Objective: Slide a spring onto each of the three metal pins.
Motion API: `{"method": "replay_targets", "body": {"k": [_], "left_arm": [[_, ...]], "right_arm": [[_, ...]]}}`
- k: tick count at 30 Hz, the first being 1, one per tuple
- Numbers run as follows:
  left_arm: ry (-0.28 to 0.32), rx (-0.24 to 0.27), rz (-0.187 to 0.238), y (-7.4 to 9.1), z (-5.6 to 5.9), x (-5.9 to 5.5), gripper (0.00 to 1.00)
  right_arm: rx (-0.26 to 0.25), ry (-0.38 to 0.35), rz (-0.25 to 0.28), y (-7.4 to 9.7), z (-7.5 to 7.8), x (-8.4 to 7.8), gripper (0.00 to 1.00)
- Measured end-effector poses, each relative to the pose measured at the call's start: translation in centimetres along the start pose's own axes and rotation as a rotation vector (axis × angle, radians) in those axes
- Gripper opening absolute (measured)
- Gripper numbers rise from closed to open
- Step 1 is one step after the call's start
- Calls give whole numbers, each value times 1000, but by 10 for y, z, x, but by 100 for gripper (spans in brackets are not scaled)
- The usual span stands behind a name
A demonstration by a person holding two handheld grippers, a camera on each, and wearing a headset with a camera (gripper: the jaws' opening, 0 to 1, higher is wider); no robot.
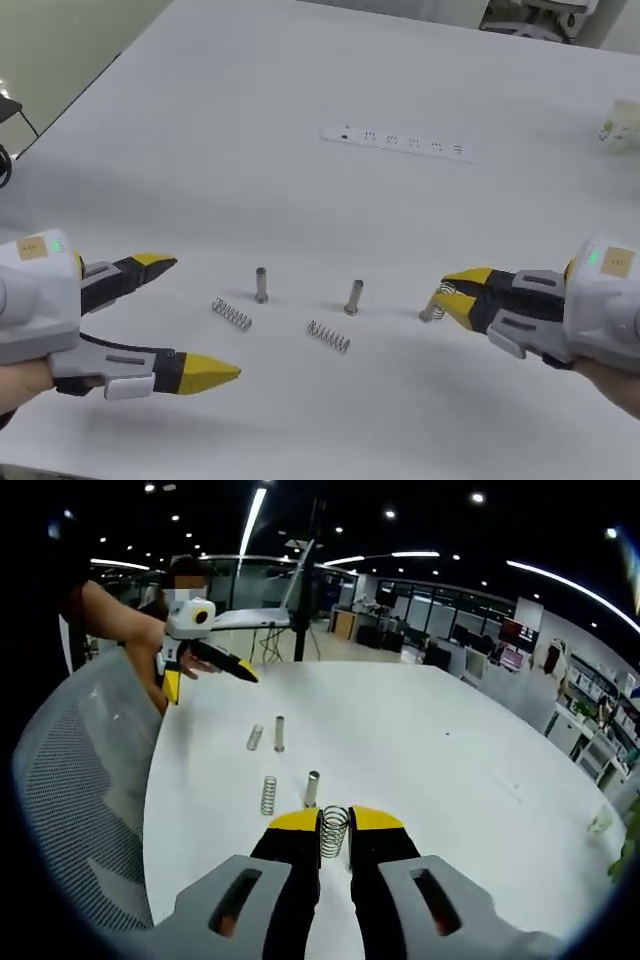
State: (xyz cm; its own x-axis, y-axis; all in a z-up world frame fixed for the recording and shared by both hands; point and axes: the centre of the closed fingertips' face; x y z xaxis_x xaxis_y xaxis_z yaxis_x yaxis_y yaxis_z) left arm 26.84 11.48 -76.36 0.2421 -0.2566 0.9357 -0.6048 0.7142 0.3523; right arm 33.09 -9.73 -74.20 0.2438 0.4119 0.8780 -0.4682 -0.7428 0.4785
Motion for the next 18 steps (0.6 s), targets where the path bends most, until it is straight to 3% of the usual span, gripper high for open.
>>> {"method": "replay_targets", "body": {"k": [3, 8, 18], "left_arm": [[4, 2, 1, 0, -1, 0, 98], [0, 2, -1, 1, 0, 0, 98], [8, 5, 9, 0, 0, 1, 98]], "right_arm": [[-38, -44, 26, 1, 14, 3, 7], [-65, -69, 44, 0, 23, 8, 7], [-82, -80, 37, -5, 28, 11, 7]]}}
Point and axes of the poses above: the centre of the closed fingertips' face, and the gripper's own axes: y roughly backward along the fingers, z roughly to its right, x roughly out of its top, and after that the axes turned 10 degrees about -y, right-handed
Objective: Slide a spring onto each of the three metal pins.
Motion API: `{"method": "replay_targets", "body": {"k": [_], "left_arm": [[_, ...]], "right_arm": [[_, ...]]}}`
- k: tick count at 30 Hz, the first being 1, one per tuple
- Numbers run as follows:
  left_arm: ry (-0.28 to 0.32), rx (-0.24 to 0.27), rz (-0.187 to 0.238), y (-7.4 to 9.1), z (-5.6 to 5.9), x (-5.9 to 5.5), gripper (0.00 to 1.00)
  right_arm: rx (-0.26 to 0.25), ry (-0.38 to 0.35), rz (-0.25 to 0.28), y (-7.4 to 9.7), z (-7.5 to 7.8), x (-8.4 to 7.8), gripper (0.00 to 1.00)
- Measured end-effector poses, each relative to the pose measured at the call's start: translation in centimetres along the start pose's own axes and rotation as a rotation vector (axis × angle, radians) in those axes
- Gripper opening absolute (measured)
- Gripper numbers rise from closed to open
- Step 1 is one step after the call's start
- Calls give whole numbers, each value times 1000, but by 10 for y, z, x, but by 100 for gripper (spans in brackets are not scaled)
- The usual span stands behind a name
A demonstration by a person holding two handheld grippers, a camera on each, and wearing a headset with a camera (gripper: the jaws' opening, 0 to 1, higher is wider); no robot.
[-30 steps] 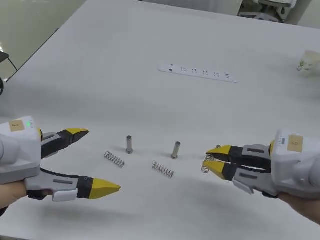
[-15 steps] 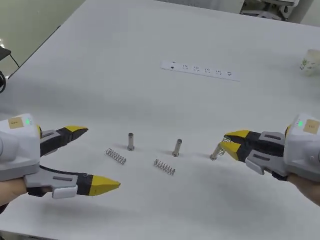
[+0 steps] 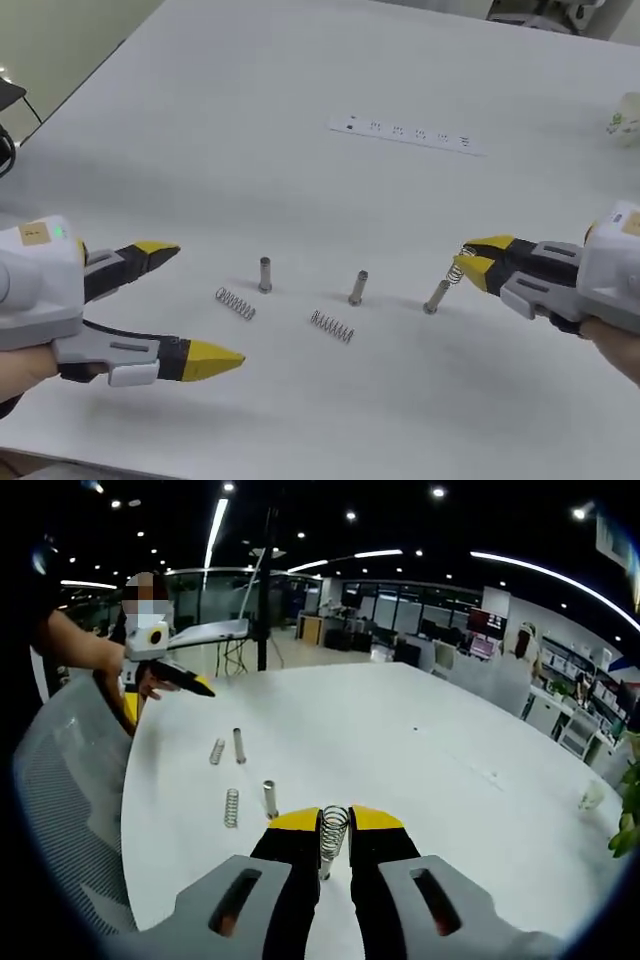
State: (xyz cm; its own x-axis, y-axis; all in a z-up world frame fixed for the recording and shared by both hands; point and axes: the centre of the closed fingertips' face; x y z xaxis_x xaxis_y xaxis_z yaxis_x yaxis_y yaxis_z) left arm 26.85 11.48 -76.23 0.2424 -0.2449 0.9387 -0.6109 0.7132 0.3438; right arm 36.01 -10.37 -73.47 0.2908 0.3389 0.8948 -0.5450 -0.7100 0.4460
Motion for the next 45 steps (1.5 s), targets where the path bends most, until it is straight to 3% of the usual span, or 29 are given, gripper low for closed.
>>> {"method": "replay_targets", "body": {"k": [27, 45], "left_arm": [[21, 14, 7, 5, -1, 0, 98], [30, 24, -3, 7, -3, -5, 98]], "right_arm": [[3, -23, -52, -11, 3, -20, 8], [9, -34, -147, -24, 1, -61, 8]]}}
Point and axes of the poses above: the centre of the closed fingertips' face, and the gripper's own axes: y roughly backward along the fingers, z roughly to its right, x roughly out of its top, and after that the axes turned 10 degrees about -y, right-handed
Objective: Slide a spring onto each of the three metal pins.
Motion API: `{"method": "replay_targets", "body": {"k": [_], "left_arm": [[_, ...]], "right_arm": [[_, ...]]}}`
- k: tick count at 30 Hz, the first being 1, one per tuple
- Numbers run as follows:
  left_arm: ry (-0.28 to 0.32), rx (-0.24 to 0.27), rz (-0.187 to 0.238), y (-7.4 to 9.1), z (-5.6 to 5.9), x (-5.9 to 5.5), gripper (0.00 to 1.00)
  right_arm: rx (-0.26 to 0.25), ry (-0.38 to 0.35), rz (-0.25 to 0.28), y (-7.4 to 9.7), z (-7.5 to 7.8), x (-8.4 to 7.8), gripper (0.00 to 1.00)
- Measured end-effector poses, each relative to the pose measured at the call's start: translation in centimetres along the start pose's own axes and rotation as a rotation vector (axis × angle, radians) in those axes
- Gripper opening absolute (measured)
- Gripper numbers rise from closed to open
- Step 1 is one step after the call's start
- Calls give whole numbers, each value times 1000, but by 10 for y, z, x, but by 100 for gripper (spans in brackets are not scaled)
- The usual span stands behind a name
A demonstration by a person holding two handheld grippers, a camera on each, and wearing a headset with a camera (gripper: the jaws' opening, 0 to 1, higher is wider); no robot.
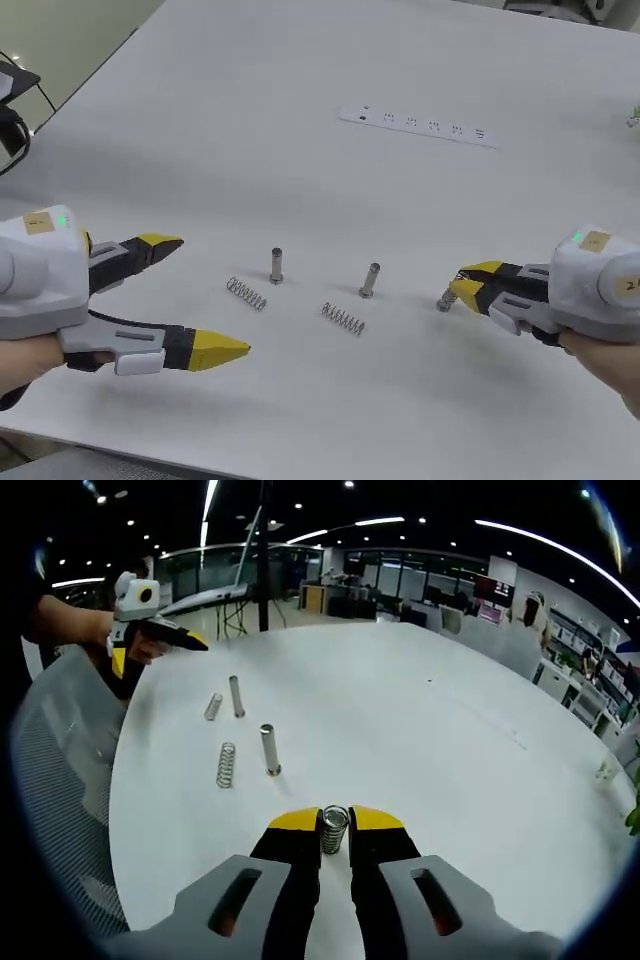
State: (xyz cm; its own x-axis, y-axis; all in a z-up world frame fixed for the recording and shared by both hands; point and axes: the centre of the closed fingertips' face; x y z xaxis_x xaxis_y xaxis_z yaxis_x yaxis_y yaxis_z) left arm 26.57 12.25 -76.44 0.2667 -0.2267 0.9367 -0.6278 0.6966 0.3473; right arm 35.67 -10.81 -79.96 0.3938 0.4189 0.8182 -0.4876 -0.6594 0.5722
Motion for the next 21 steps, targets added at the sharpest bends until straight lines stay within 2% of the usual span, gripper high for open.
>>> {"method": "replay_targets", "body": {"k": [11, 21], "left_arm": [[-2, 1, 5, 1, 1, 3, 97], [-4, -3, 5, 0, 1, 5, 97]], "right_arm": [[-4, -20, -28, -2, -1, -11, 8], [18, -59, -34, -1, -4, -12, 9]]}}
Point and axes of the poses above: the centre of the closed fingertips' face, and the gripper's own axes: y roughly backward along the fingers, z roughly to its right, x roughly out of its top, and after that the axes turned 10 degrees about -y, right-handed
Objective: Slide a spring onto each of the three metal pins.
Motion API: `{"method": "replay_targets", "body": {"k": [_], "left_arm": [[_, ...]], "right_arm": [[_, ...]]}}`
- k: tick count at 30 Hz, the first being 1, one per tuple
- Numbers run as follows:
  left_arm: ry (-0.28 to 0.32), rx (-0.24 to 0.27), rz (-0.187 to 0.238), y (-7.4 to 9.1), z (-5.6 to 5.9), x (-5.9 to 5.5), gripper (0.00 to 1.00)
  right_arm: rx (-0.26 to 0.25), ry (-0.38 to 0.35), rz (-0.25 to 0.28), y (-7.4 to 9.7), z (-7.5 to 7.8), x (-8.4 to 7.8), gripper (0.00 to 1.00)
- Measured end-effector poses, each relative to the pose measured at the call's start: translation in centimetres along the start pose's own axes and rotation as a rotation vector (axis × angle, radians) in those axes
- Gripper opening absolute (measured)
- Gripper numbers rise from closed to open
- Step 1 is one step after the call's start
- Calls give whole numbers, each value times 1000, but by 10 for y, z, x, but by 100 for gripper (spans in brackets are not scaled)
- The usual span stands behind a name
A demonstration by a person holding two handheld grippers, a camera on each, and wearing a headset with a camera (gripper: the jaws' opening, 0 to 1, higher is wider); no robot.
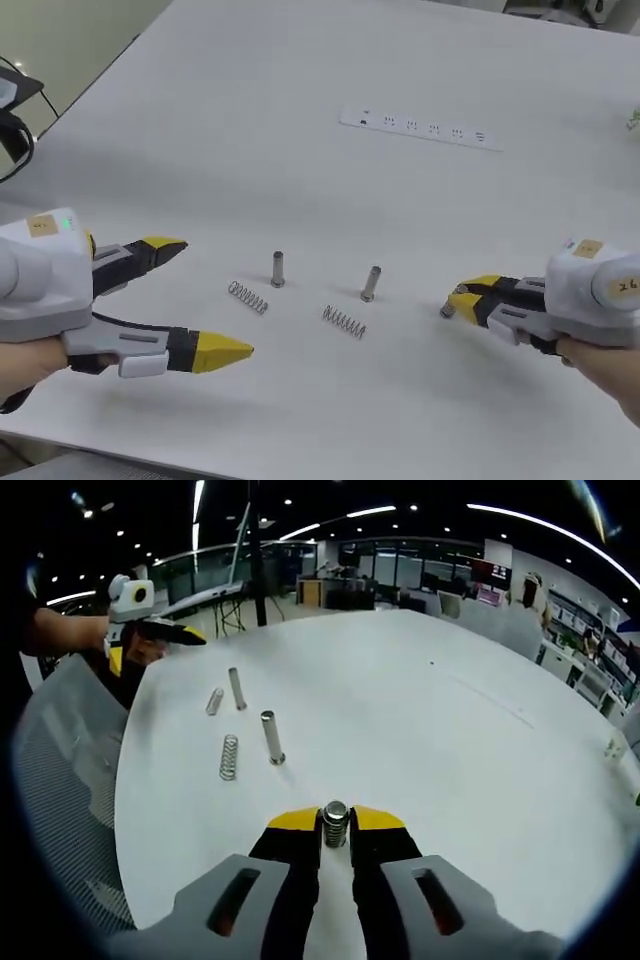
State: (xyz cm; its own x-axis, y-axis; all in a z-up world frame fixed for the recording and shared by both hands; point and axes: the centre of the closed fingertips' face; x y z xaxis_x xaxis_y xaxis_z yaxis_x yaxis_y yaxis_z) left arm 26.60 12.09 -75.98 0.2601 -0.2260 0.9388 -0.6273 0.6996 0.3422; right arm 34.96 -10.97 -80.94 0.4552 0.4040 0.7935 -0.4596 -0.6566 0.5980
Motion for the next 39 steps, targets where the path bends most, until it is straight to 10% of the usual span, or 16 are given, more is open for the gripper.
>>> {"method": "replay_targets", "body": {"k": [39], "left_arm": [[-5, 11, 11, 1, 0, 9, 97]], "right_arm": [[29, -272, 205, 45, -13, -2, 31]]}}
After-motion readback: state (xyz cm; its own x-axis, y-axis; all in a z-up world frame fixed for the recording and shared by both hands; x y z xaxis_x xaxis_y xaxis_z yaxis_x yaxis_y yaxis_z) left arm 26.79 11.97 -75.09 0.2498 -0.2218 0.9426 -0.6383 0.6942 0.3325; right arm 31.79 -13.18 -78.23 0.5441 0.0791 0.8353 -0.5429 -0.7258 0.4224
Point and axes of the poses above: the centre of the closed fingertips' face, and the gripper's own axes: y roughly backward along the fingers, z roughly to its right, x roughly out of its top, and after that the axes turned 10 degrees about -y, right-handed
